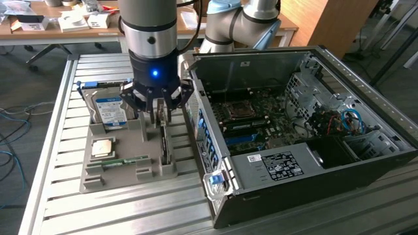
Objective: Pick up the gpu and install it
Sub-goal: 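Pick up the gpu and move the gpu toward the slot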
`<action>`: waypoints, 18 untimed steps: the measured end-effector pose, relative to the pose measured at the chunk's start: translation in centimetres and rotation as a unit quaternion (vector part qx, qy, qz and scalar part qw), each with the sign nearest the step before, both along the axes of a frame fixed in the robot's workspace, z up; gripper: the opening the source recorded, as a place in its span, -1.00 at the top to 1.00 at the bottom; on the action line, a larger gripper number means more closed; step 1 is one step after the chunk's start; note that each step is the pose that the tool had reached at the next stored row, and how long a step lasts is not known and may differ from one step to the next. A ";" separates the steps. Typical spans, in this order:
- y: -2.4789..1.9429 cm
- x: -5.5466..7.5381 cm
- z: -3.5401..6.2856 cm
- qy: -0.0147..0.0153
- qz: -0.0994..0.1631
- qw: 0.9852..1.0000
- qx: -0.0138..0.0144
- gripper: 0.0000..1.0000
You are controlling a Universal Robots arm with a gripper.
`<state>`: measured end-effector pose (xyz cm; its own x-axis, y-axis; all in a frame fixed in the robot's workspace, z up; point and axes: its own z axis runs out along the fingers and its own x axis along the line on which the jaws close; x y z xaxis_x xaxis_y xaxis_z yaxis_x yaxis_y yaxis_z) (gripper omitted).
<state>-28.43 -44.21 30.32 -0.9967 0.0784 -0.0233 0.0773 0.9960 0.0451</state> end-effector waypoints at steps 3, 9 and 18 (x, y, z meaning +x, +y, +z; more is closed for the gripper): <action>0.00 0.0 -0.53 0.000 0.000 1.000 0.000 0.17; 0.00 0.0 -1.46 0.000 0.000 1.000 0.000 0.17; 0.00 0.1 -1.97 0.000 0.000 1.000 0.000 0.17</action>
<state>-28.34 -44.21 28.35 -0.9967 0.0783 -0.0233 0.0771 0.9960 0.0452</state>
